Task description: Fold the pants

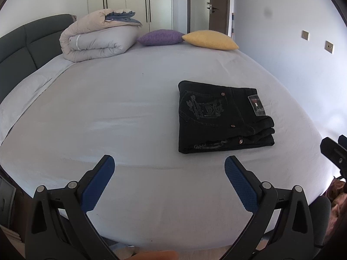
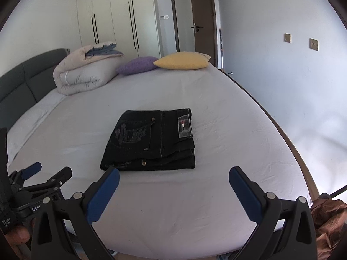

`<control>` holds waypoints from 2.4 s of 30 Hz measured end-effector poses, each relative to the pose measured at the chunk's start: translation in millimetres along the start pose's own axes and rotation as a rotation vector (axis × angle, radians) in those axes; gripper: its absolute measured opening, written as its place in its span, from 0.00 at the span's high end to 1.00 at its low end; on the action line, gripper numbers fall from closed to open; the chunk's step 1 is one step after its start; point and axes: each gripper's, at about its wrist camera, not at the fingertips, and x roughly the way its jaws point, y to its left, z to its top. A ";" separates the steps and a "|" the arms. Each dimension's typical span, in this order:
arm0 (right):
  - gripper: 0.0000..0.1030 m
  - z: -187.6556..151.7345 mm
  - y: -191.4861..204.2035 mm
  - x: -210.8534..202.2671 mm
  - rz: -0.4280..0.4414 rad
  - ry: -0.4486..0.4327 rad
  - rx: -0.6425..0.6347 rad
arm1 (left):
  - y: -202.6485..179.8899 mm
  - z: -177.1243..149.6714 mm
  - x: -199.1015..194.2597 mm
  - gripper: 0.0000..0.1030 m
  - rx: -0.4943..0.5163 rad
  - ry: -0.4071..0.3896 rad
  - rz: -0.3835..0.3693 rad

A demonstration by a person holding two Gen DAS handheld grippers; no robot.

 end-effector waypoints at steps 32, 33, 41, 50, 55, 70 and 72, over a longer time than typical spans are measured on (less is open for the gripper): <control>0.00 -16.0 4.1 19.1 -0.003 0.098 -0.014 | -3.9 -14.8 32.1 0.00 -0.025 0.047 -0.008; 0.00 -16.2 4.3 19.1 -0.002 0.099 -0.016 | -3.9 -14.8 31.9 0.00 -0.026 0.047 -0.009; 0.00 -16.3 5.0 18.8 -0.003 0.099 -0.017 | -3.3 -15.5 32.3 0.00 -0.025 0.048 -0.010; 0.00 -16.4 5.2 18.7 -0.002 0.099 -0.016 | -3.9 -15.6 32.2 0.00 -0.027 0.048 -0.009; 0.00 -16.6 5.5 18.7 -0.002 0.098 -0.016 | -5.0 -16.7 32.5 0.00 -0.026 0.047 -0.011; 0.00 -17.0 6.0 18.9 -0.002 0.100 -0.014 | -7.5 -20.0 33.0 0.00 -0.029 0.051 -0.015; 0.00 -17.0 6.0 19.0 -0.002 0.100 -0.015 | -8.2 -20.6 33.1 0.00 -0.029 0.050 -0.015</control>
